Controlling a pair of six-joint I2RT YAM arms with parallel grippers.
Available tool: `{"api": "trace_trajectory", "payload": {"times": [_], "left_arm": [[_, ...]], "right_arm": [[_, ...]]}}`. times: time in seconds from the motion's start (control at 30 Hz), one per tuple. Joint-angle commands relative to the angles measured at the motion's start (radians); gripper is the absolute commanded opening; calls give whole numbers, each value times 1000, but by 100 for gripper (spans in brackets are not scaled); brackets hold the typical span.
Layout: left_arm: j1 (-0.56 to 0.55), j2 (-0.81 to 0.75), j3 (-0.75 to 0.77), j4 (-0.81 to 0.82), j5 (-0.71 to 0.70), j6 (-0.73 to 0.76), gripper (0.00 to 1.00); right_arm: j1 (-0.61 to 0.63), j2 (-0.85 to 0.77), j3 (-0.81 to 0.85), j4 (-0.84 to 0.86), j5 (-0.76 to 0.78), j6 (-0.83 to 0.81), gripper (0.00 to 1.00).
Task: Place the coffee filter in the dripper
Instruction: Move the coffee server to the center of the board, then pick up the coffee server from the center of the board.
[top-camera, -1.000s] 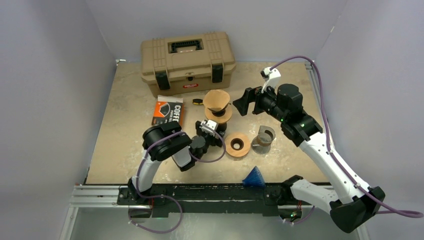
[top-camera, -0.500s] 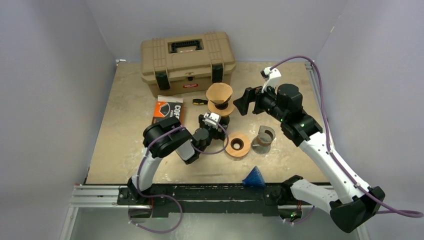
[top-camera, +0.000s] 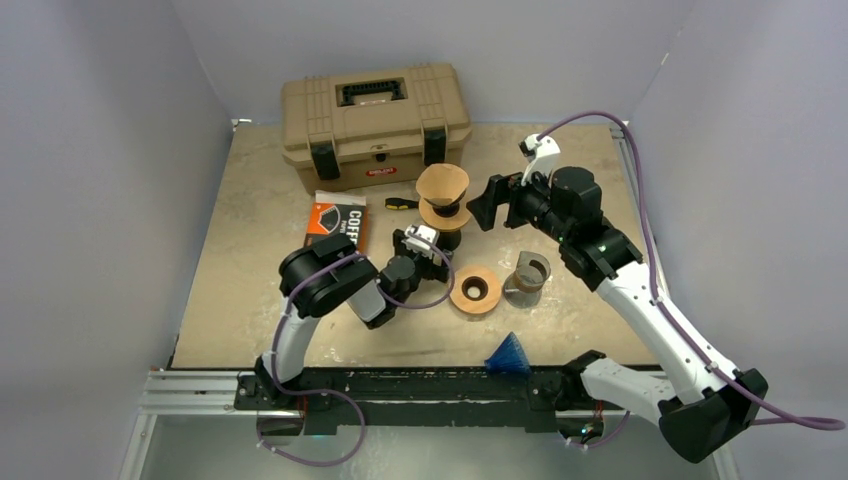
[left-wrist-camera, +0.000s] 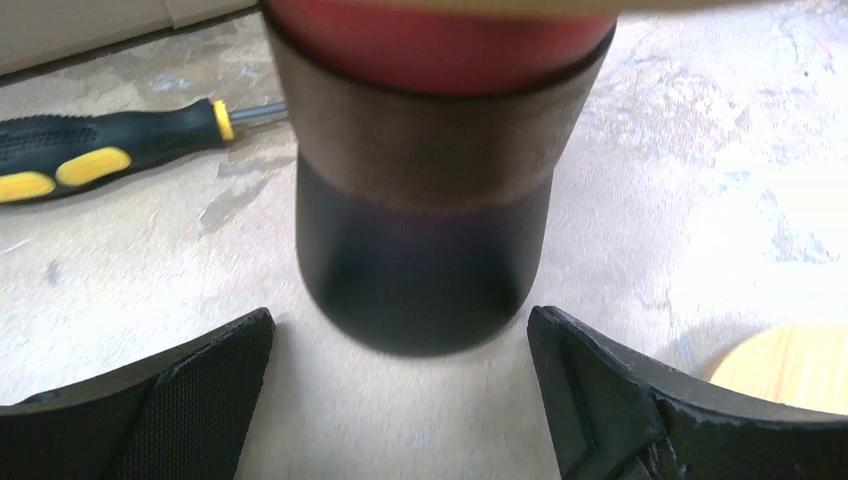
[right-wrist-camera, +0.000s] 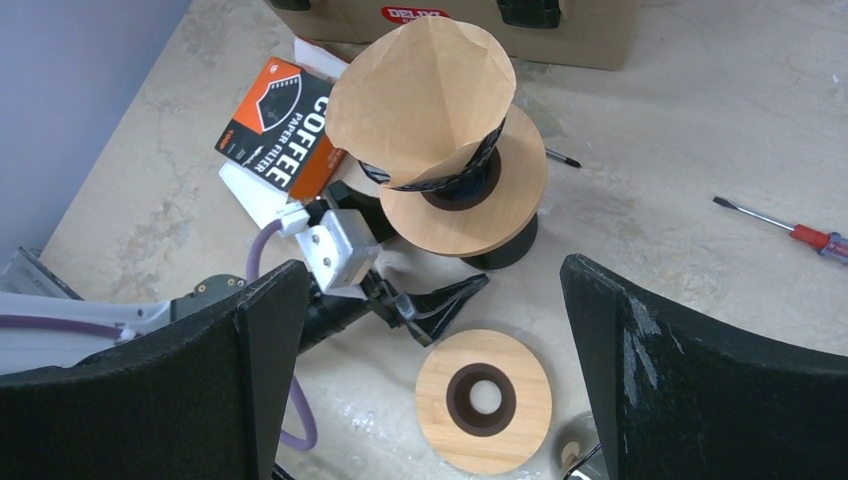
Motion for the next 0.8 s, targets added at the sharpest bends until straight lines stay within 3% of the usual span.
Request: {"api": "trace_trajectory", "payload": {"times": [0.0, 0.37, 0.47, 0.57, 0.77], "left_arm": [[1, -87, -88, 23, -11, -26, 99], [-6, -400, -388, -17, -21, -102, 100], [-6, -570, -415, -201, -14, -139, 100], [-6, -724, -377, -538, -34, -187, 100], [-4, -894, -300, -945, -120, -303, 100]], "right_arm": [[-3, -3, 20, 5, 32, -15, 99], [-4, -15, -17, -65, 113, 11, 99], [-4, -30, -48, -98, 163, 37, 99], [-4, -50, -87, -129, 179, 82, 99], [-4, -105, -191, -167, 201, 201, 99]]}}
